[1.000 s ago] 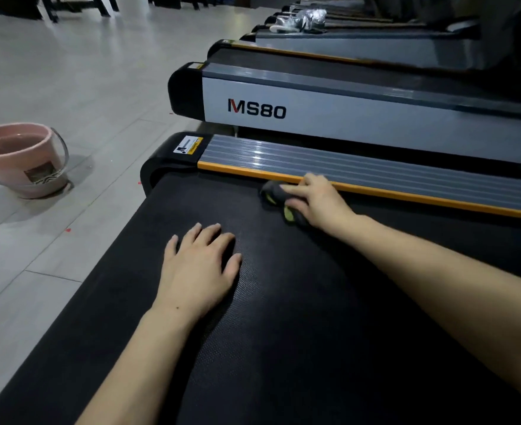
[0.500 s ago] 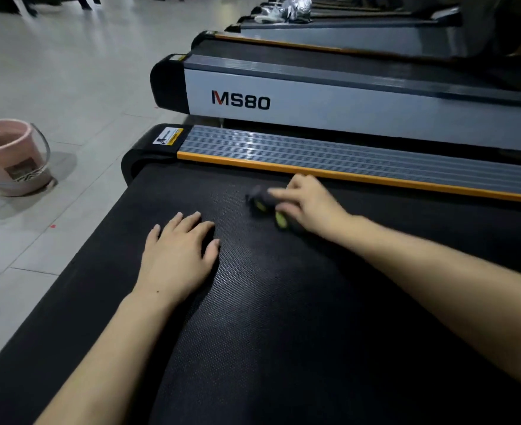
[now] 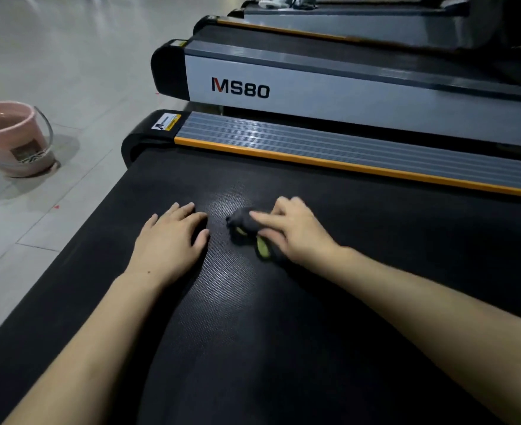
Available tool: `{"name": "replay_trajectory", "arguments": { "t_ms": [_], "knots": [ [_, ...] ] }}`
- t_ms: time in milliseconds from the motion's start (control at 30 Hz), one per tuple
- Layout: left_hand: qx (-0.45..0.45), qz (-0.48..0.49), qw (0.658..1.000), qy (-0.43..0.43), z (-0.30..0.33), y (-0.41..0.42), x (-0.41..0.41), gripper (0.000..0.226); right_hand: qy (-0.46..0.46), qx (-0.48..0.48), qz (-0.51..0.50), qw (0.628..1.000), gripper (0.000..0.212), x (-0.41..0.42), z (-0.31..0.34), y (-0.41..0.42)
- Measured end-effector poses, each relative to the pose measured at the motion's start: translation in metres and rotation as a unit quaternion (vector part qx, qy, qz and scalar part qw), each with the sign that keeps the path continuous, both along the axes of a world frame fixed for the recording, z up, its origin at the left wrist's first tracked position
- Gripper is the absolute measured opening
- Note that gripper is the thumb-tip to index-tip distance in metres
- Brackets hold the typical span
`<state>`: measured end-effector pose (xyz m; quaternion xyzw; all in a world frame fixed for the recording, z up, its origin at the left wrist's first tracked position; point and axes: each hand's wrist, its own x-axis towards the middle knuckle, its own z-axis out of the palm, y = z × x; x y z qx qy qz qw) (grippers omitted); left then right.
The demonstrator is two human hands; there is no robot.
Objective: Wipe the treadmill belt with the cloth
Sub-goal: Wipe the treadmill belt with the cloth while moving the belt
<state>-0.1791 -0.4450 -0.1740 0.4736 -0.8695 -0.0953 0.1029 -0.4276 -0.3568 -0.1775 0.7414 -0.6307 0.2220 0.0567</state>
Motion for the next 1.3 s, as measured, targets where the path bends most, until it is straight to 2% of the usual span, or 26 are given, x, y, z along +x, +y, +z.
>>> {"name": "replay_trajectory", "arguments": {
  "t_ms": [100, 167, 233, 300, 433, 500, 600, 667, 733, 867, 933, 1000, 1067, 1133, 1167, 1233, 1300],
  "knots": [
    [0.004, -0.004, 1.000, -0.009, 0.009, 0.008, 0.008, 0.040, -0.035, 0.004, -0.154, 0.987, 0.029, -0.021, 0.014, -0.054],
    [0.007, -0.001, 1.000, -0.022, 0.013, 0.016, 0.019, 0.041, -0.054, 0.017, -0.184, 0.981, 0.028, -0.011, 0.011, -0.053],
    [0.014, -0.002, 0.999, -0.038, 0.014, 0.028, 0.034, 0.042, -0.063, -0.002, -0.159, 0.985, 0.030, 0.010, 0.004, -0.024],
    [0.029, -0.010, 0.998, -0.057, 0.017, 0.041, 0.049, 0.044, -0.061, -0.024, -0.091, 0.994, 0.033, 0.040, -0.002, 0.022],
    [0.050, -0.021, 0.995, -0.085, 0.028, 0.077, 0.077, 0.048, -0.028, 0.004, 0.040, 0.999, 0.038, 0.070, -0.006, 0.079],
    [0.058, -0.020, 0.994, -0.096, 0.030, 0.094, 0.089, 0.051, -0.019, 0.004, 0.022, 1.000, 0.037, 0.053, -0.002, 0.050],
    [0.069, -0.004, 0.994, -0.083, 0.034, 0.102, 0.098, 0.053, -0.060, 0.005, -0.140, 0.988, 0.031, 0.034, 0.012, -0.023],
    [0.071, 0.001, 0.994, -0.080, 0.035, 0.107, 0.105, 0.053, -0.074, 0.040, -0.204, 0.975, 0.029, 0.045, 0.016, -0.043],
    [0.066, 0.006, 0.995, -0.071, 0.034, 0.112, 0.115, 0.051, -0.070, 0.031, -0.183, 0.980, 0.030, 0.071, 0.013, -0.029],
    [0.059, 0.019, 0.996, -0.058, 0.030, 0.119, 0.136, 0.047, -0.064, 0.010, 0.004, 0.998, 0.038, 0.126, -0.004, 0.047],
    [0.056, 0.024, 0.997, -0.049, 0.028, 0.121, 0.139, 0.045, -0.059, 0.025, 0.040, 0.997, 0.039, 0.122, -0.001, 0.046],
    [0.049, 0.026, 0.998, -0.034, 0.025, 0.121, 0.138, 0.043, -0.023, 0.012, 0.014, 1.000, 0.038, 0.100, 0.001, 0.009],
    [0.050, 0.031, 0.998, -0.021, 0.021, 0.124, 0.141, 0.044, -0.016, -0.002, -0.083, 0.996, 0.033, 0.080, 0.008, -0.035],
    [0.038, 0.036, 0.999, -0.009, 0.015, 0.129, 0.143, 0.042, -0.034, 0.033, -0.182, 0.982, 0.030, 0.074, 0.012, -0.062],
    [0.028, 0.037, 0.999, -0.004, 0.012, 0.132, 0.146, 0.041, -0.033, 0.038, -0.199, 0.979, 0.030, 0.080, 0.012, -0.063],
    [0.021, 0.032, 0.999, -0.014, 0.011, 0.134, 0.151, 0.043, -0.039, 0.018, -0.169, 0.985, 0.031, 0.101, 0.011, -0.049],
    [0.043, 0.036, 0.998, -0.018, 0.014, 0.128, 0.152, 0.046, -0.053, -0.008, -0.074, 0.996, 0.034, 0.124, 0.005, -0.017]
  ]
}}
